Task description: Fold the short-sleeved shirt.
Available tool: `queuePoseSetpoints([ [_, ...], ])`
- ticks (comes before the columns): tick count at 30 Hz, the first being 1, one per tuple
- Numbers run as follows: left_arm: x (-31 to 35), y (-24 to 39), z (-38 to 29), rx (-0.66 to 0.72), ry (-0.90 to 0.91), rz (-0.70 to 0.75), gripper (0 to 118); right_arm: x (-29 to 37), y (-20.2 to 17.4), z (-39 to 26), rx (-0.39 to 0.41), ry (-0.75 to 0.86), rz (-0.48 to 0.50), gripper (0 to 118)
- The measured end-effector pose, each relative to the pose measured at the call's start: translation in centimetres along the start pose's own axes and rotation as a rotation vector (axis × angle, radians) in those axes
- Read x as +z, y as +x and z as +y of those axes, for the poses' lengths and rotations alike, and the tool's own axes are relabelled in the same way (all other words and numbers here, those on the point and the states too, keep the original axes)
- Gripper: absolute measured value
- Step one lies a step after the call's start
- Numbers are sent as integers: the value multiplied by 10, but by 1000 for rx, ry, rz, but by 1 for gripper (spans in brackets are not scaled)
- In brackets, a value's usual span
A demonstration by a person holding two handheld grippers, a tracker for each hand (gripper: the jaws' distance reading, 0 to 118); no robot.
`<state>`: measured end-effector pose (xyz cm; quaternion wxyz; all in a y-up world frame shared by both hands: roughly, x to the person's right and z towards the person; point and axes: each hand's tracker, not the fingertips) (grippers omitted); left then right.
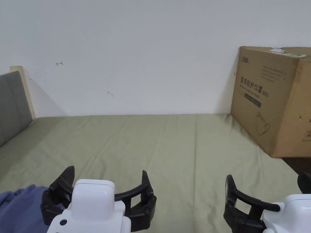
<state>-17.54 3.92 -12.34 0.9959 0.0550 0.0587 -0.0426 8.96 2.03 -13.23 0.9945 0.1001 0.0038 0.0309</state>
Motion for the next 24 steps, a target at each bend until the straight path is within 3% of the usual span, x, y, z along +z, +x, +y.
queuePoseSetpoints([
  [7, 1, 4, 0, -53, -18, 11, 116, -1, 2, 0, 13, -36, -21, 116],
  [8, 2, 5, 0, -61, -17, 4, 105, -1, 1, 0, 19, -35, -23, 102],
  [9, 3, 6, 0, -66, -14, -1, 84, 0, 1, 0, 26, -30, -24, 70],
  [10, 3, 7, 0, -72, -13, 2, 52, 0, 0, 0, 37, -28, -26, 31],
  [11, 1, 8, 0, -76, -17, 10, 8, -1, -1, 0, 50, -40, -32, 2],
  [12, -1, 8, 0, -71, -26, 19, 0, -2, -1, -1, 55, -42, -44, 2],
  [15, -2, 3, 1, -10, -42, -2, 0, -1, 3, 0, 30, -51, -38, 2],
  [24, -3, 5, -3, -21, -52, -5, 0, -3, 9, -1, 15, -76, -69, 1],
])
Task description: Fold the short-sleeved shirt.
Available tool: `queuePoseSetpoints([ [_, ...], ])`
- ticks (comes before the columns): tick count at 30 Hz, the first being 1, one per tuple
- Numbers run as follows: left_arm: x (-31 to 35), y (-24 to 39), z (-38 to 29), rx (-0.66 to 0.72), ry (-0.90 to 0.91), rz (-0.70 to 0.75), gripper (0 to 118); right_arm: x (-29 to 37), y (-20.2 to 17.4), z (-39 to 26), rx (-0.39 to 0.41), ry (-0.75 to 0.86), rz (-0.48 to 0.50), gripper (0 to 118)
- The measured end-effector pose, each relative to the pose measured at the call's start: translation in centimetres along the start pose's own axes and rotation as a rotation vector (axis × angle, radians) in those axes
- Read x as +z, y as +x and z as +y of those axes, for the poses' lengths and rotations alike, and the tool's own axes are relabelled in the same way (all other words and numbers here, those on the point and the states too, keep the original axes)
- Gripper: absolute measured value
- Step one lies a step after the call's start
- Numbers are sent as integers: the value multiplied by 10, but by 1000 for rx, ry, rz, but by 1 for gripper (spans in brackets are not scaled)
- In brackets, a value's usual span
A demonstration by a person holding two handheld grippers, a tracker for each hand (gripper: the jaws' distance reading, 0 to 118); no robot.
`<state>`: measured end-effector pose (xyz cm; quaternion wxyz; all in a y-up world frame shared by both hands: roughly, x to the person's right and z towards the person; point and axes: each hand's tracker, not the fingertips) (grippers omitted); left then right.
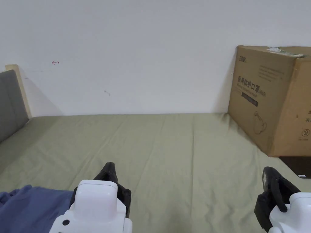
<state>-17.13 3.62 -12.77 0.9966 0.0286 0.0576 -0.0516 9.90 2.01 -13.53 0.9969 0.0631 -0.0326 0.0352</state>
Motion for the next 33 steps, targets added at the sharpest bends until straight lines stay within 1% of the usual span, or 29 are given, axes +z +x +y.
queuePoseSetpoints([
  [4, 1, -11, -2, 1, -12, 30, 0, -5, -7, -1, -10, -11, 4, 0],
  [7, 5, -37, -2, -3, -42, 77, 0, -11, -26, -3, -16, -31, 32, 0],
  [9, 16, -67, -2, -7, -38, 152, 0, -18, -48, -1, -48, -59, 124, 0],
  [10, 22, -81, -2, -16, -39, 198, 0, -20, -62, 1, -52, -63, 164, 0],
  [13, 43, -126, -3, -24, -58, 361, 0, -22, -106, 7, -41, -42, 280, 0],
  [15, 59, -154, -4, -9, -73, 448, 0, -18, -137, 13, -37, -20, 381, 0],
  [17, 73, -175, -7, -4, -89, 514, 0, -13, -160, 16, -20, -2, 463, 0],
  [20, 85, -190, -12, -18, -108, 559, 0, -6, -184, 19, 8, 26, 530, 0],
  [24, 89, -197, -19, -25, -126, 577, 0, -8, -193, 21, -14, 11, 575, 0],
  [27, 81, -205, -17, -3, -128, 597, 0, -15, -191, 21, -14, -8, 572, 0],
  [30, 57, -232, -5, 50, -135, 591, 0, -22, -184, 20, -4, -19, 567, 0],
  [32, 22, -263, 1, 116, -229, 530, 0, -28, -178, 18, 7, -34, 562, 0],
  [33, 1, -281, -1, 158, -314, 475, 0, -31, -176, 17, 14, -44, 556, 0],
])
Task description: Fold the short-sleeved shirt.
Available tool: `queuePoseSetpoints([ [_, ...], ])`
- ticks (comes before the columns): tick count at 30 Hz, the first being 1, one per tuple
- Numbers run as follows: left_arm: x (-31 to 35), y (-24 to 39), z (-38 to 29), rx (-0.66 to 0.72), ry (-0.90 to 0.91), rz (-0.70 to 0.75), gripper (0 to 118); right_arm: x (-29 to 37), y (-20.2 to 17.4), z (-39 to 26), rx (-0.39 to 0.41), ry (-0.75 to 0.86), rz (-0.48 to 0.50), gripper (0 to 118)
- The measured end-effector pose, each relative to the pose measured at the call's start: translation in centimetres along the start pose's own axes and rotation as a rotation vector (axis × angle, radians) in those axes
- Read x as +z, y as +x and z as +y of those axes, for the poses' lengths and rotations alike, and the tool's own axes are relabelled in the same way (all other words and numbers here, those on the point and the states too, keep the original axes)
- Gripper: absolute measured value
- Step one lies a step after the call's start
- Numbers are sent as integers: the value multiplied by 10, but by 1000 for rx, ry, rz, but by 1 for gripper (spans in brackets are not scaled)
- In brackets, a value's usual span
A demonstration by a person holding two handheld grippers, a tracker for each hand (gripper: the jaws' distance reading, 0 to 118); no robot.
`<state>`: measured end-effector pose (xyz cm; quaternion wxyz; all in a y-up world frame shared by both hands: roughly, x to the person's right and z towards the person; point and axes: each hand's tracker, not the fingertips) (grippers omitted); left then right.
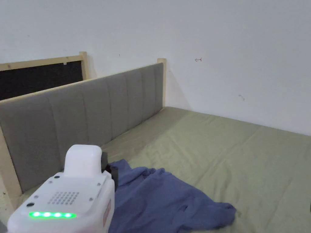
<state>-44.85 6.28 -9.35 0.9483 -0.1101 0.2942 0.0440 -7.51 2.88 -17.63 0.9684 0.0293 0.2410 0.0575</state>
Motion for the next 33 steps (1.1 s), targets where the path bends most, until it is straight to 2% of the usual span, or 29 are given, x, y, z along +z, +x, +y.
queuePoseSetpoints([
  [2, -67, -9, 4, 9, -264, -104, 0, -6, 7, -4, 5, -29, -10, 0],
  [4, -141, -14, -13, 19, -603, -237, 0, -11, 14, -10, 0, -63, -21, 0],
  [5, -167, -14, -27, 23, -699, -277, 0, -15, 17, -13, -7, -80, -25, 0],
  [7, -212, -12, -57, -18, -792, -219, 2, -23, 23, -22, -37, -131, -33, 0],
  [8, -228, -13, -67, -29, -795, -191, 20, -27, 26, -26, -45, -153, -38, 0],
  [10, -256, -10, -91, -44, -798, -146, 82, -38, 30, -37, -49, -202, -53, 0],
  [11, -268, -9, -100, -41, -804, -125, 104, -43, 33, -42, -47, -220, -55, 0],
  [12, -280, -9, -107, -35, -802, -121, 109, -48, 36, -46, -45, -236, -54, 0],
  [15, -306, -8, -125, -43, -821, -146, 109, -62, 44, -56, -61, -265, -42, 0],
  [18, -326, 0, -146, -100, -871, -171, 110, -74, 54, -64, -124, -309, -60, 0],
  [20, -333, 2, -163, -153, -927, -166, 117, -79, 60, -68, -160, -328, -73, 0],
  [21, -332, 2, -166, -148, -879, -164, 118, -82, 61, -70, -168, -335, -80, 0],
  [26, -333, 6, -162, -121, -896, -139, 118, -82, 64, -75, -176, -341, -97, 0],
  [28, -332, 6, -156, -120, -914, -124, 109, -80, 64, -75, -178, -341, -96, 0],
  [29, -329, 5, -153, -96, -917, -113, 93, -77, 64, -74, -179, -343, -93, 0],
  [30, -326, 5, -148, -79, -911, -109, 71, -75, 64, -72, -180, -345, -87, 0],
  [32, -314, 5, -139, -60, -860, -99, 56, -70, 64, -68, -180, -342, -80, 0],
  [33, -307, 7, -135, -65, -838, -87, 56, -67, 65, -66, -179, -336, -79, 0],
])
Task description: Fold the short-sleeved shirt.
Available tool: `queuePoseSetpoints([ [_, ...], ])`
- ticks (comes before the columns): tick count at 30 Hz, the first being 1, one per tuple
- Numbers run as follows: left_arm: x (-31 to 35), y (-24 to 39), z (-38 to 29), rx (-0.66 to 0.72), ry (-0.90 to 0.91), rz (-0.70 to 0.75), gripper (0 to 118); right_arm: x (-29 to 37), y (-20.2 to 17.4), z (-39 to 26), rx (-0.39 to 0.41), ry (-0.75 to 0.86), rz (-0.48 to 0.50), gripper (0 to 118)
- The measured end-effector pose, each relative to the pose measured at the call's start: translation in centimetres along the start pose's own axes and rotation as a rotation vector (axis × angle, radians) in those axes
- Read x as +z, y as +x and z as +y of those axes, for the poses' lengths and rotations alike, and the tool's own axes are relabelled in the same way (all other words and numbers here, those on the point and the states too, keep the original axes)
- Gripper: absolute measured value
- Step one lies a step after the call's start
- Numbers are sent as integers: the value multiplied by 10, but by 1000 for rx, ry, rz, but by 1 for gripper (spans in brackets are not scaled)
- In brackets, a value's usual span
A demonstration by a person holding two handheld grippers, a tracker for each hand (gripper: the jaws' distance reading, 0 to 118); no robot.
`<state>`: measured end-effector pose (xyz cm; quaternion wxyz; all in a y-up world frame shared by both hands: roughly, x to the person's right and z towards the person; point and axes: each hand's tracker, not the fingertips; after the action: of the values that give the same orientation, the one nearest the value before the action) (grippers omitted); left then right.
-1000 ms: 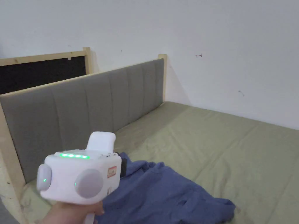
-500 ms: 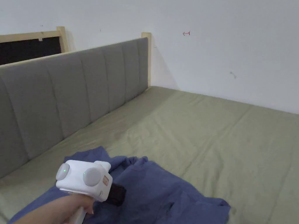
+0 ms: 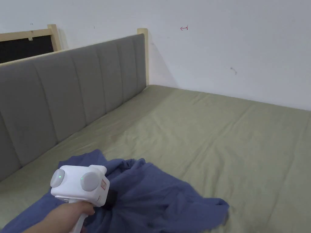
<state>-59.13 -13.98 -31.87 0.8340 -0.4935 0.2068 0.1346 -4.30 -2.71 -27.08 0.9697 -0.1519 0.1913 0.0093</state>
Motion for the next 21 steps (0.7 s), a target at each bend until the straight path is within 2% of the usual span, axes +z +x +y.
queuePoseSetpoints([
  [2, 8, -3, -3, -17, -28, -2, 0, 8, 2, 4, -3, 15, -3, 0],
  [3, 12, -10, -7, -32, -18, 33, 0, 12, 4, 6, -9, 24, -4, 0],
  [5, 27, -18, -5, -19, -37, -23, 0, 21, 10, 9, -23, 40, -8, 0],
  [9, 92, -21, 7, 69, 131, -60, 0, 44, 22, 17, -39, 70, -21, 0],
  [15, 207, -2, 27, -91, 335, -66, 0, 77, 44, 25, -73, 124, -49, 0],
  [21, 353, 78, 47, -198, 637, -233, 0, 103, 65, 30, -128, 167, -80, 0],
])
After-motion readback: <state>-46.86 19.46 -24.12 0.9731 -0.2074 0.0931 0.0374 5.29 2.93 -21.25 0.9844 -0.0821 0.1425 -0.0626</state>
